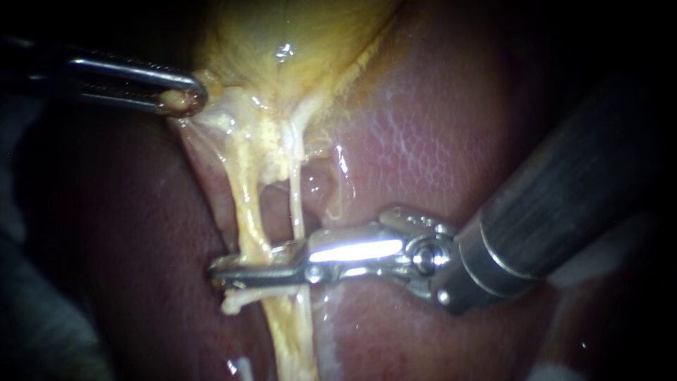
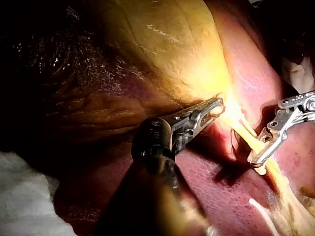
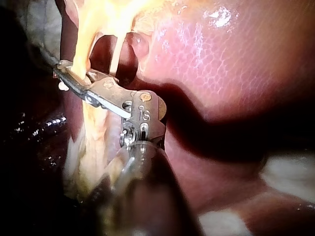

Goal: Going back second clip left tube

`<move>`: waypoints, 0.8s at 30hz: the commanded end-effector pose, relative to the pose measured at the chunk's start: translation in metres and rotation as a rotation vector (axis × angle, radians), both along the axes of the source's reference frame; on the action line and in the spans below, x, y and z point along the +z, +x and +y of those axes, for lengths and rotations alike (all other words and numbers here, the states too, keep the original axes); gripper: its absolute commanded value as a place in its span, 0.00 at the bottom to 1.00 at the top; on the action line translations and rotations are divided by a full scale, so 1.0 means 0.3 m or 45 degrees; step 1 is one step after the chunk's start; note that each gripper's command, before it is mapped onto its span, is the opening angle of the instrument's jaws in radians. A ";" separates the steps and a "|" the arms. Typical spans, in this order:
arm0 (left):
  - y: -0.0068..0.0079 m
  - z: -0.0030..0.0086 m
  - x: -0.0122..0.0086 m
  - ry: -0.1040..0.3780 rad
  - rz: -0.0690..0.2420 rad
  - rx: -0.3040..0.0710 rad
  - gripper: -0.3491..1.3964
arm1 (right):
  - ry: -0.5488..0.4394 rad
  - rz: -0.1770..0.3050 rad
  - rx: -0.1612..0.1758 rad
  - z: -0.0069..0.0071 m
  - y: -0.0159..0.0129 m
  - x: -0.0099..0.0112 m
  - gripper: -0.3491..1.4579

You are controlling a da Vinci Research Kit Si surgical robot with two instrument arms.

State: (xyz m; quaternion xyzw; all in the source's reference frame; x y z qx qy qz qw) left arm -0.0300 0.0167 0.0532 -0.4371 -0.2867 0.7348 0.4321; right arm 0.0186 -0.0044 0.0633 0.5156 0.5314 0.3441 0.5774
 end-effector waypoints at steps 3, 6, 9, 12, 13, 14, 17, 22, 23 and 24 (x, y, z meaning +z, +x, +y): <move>0.0000 0.0001 0.0001 0.000 0.000 -0.001 0.00 | -0.086 0.010 0.005 -0.0008 0.0017 0.0011 0.26; 0.0000 0.0001 0.0001 0.000 0.001 -0.001 0.00 | -0.187 -0.031 -0.020 -0.0011 0.0054 0.0035 0.42; 0.0001 0.0001 0.0001 0.000 0.001 -0.001 0.00 | -0.291 -0.114 -0.045 -0.0015 0.0074 0.0050 0.46; 0.0002 0.0001 0.0001 0.000 0.000 -0.001 0.00 | -0.375 -0.171 0.012 -0.0010 0.0070 0.0054 0.47; 0.0002 0.0001 0.0001 0.000 0.000 -0.001 0.00 | -0.389 -0.174 0.021 -0.0009 0.0066 0.0054 0.47; 0.0002 0.0001 0.0001 0.000 0.000 -0.001 0.00 | -0.410 -0.177 0.030 -0.0008 0.0060 0.0053 0.47; 0.0001 0.0001 0.0001 0.000 0.000 -0.001 0.00 | -0.468 -0.189 0.054 -0.0007 0.0038 0.0048 0.47; 0.0004 0.0001 0.0001 0.000 0.000 0.000 0.00 | -0.637 -0.212 0.000 0.0001 -0.0019 0.0016 0.47; 0.0005 0.0000 0.0001 0.000 0.000 0.000 0.00 | -0.683 -0.215 -0.019 0.0004 -0.0032 0.0004 0.47; 0.0006 0.0000 0.0001 0.000 0.000 0.000 0.00 | -0.729 -0.217 -0.040 0.0009 -0.0049 -0.0010 0.47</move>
